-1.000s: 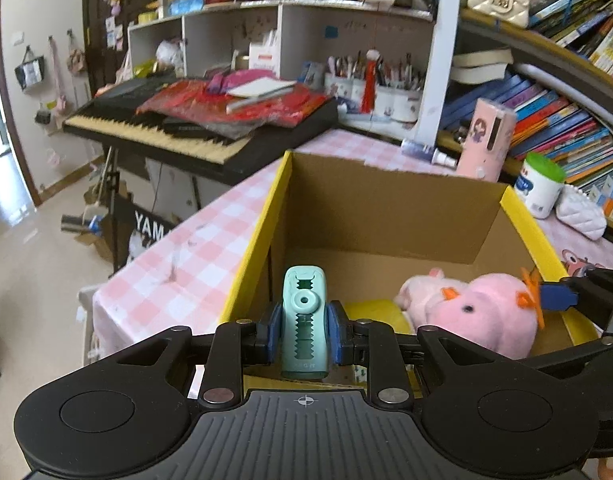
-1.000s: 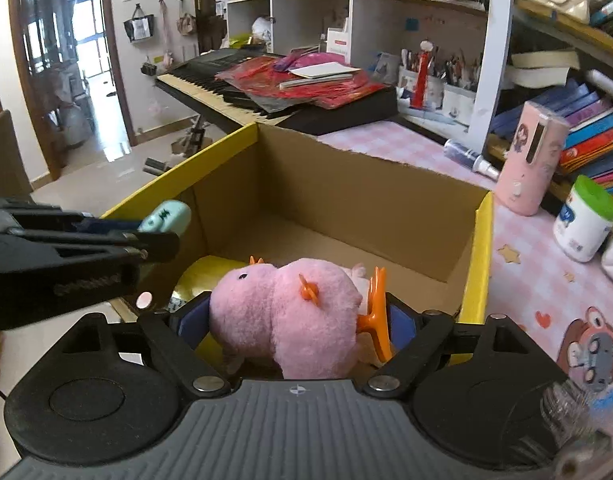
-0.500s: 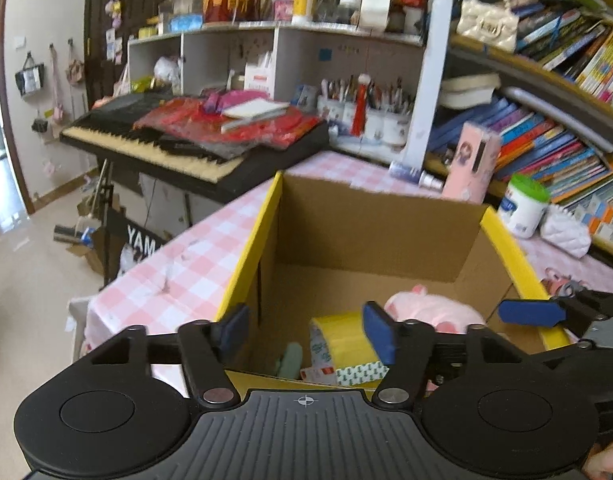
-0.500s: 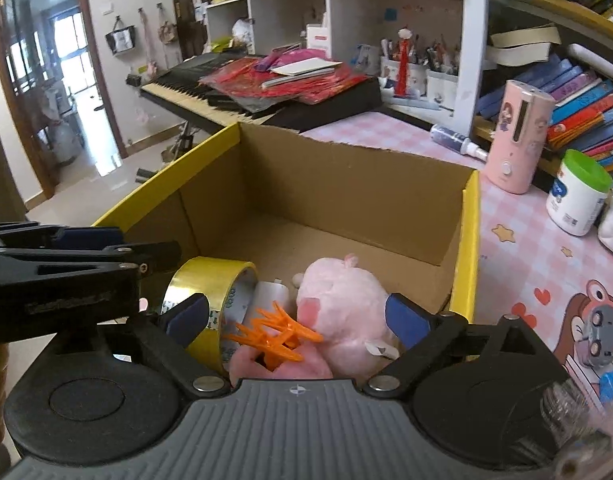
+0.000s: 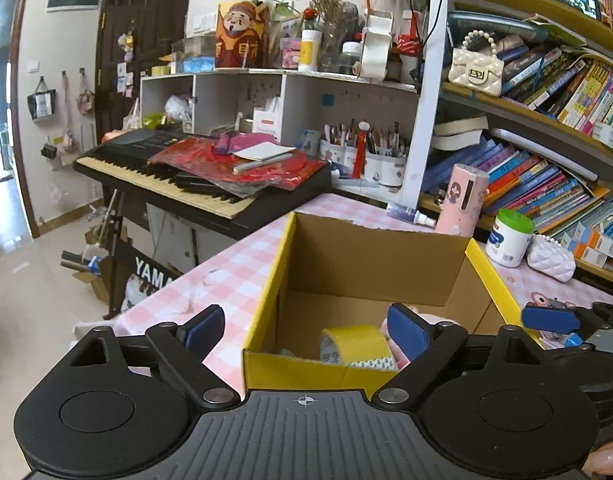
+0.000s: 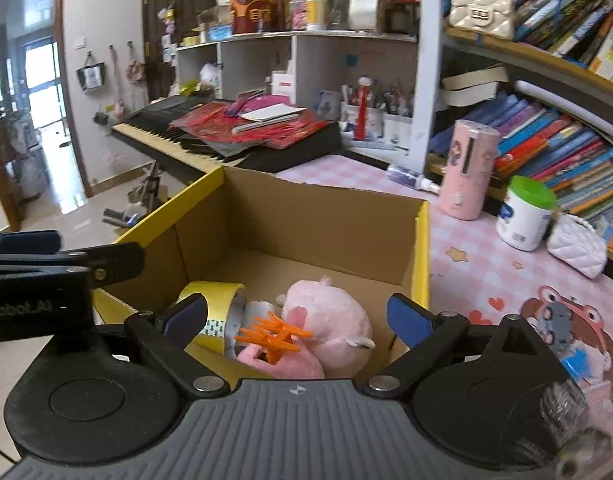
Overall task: Organize objects
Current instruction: 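Lift both open tools out of the box and move toward the toy car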
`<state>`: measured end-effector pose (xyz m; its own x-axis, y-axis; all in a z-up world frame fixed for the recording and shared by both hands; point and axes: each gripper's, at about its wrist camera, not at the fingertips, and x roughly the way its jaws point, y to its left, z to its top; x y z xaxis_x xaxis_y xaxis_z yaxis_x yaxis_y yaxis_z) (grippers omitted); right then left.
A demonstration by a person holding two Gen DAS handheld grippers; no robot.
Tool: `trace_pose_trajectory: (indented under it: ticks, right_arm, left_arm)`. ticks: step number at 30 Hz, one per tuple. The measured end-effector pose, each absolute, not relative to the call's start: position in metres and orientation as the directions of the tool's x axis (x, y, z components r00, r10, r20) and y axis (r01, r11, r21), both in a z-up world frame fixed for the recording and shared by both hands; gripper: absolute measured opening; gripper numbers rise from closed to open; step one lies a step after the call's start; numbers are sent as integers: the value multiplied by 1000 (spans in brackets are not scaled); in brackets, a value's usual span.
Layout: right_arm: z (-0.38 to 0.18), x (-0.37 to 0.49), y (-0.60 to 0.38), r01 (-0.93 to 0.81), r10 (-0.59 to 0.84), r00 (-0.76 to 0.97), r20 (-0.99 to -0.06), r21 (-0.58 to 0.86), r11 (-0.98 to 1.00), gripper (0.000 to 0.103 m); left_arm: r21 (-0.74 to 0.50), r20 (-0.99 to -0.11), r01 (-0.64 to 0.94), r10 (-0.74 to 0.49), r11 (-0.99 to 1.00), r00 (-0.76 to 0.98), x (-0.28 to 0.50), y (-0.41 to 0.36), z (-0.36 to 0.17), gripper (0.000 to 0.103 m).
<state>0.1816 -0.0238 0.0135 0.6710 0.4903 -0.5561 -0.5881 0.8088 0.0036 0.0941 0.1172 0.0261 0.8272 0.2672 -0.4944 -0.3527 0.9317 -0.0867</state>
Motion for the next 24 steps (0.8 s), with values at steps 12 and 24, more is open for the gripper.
trace_pose_trajectory:
  ticks: [12,24]
  right_arm:
    - [12,134,-28,-508,403,712,-575,-26,861,99]
    - [-2,78,-30,-482,353,695,-627,-41,875,99]
  left_arm:
    - [-85,-505,-345,258,935,824,44,123,20,94]
    - [-62,-573,-363,265,930,776,1,126,7,96]
